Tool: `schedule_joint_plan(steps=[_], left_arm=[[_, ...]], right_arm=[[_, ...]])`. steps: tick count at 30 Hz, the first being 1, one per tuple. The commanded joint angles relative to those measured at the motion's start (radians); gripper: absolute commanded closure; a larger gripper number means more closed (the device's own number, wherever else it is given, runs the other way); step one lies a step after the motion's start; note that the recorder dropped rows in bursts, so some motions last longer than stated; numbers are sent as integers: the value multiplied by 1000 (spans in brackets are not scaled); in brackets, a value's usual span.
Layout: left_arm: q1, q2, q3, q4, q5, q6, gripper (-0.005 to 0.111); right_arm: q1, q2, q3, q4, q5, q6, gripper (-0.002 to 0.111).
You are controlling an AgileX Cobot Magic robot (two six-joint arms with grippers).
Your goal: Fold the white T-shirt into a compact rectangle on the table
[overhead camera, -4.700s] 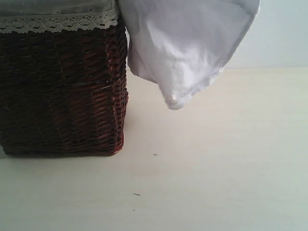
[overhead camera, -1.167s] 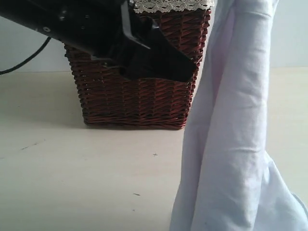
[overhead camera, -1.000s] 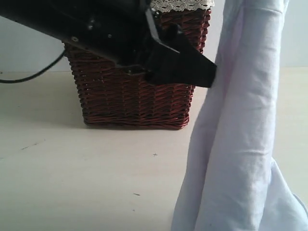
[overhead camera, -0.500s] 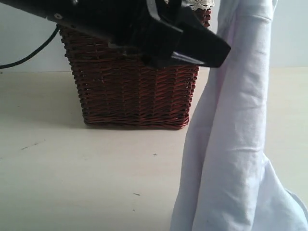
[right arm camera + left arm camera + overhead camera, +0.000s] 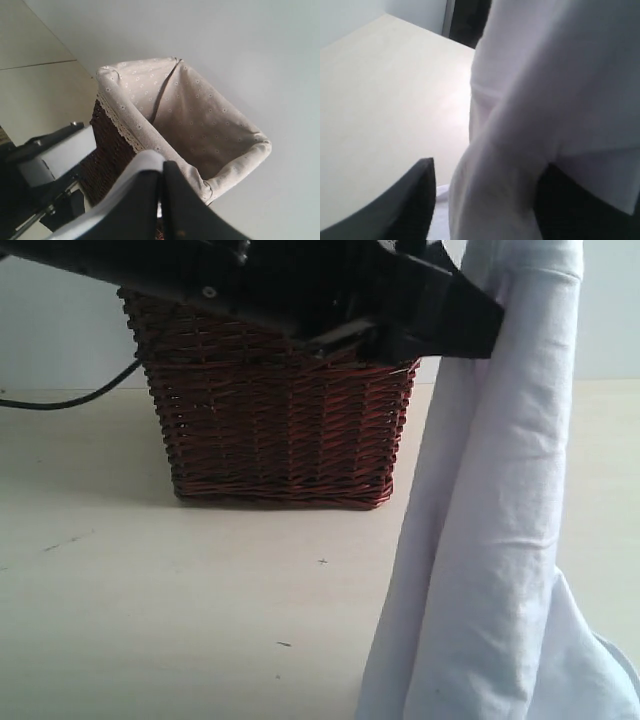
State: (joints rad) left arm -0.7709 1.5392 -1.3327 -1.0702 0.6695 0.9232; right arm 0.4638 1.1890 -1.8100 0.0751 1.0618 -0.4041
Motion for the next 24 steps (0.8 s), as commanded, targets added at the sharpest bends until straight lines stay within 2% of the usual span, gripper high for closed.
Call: schedule_joint_plan(steps=[1, 5, 7, 11, 15, 20, 22, 24], left_arm=[[-36, 51, -8, -35, -19, 4, 60], [-76, 79, -8, -8, -87, -47, 63], [-76, 83, -8, 84, -114, -127, 74], [-65, 91, -8, 353, -126, -301, 106], [-36, 100, -8, 615, -94, -546, 107], [43, 88, -8, 1007, 117, -766, 107], [76, 76, -8, 1090, 178, -794, 107], [103, 55, -8, 1104, 194, -787, 107]], right_arm=[[1, 7, -12, 3, -42, 9, 108], [1, 12, -12, 3, -45, 9, 108], [1, 12, -12, 0, -45, 9, 108], [1, -6, -12, -55, -57, 9, 108], [1, -26, -12, -145, -82, 45, 108], [1, -59, -12, -494, -90, 260, 108], [1, -68, -12, -582, -90, 329, 108], [1, -73, -12, -590, -94, 350, 108]])
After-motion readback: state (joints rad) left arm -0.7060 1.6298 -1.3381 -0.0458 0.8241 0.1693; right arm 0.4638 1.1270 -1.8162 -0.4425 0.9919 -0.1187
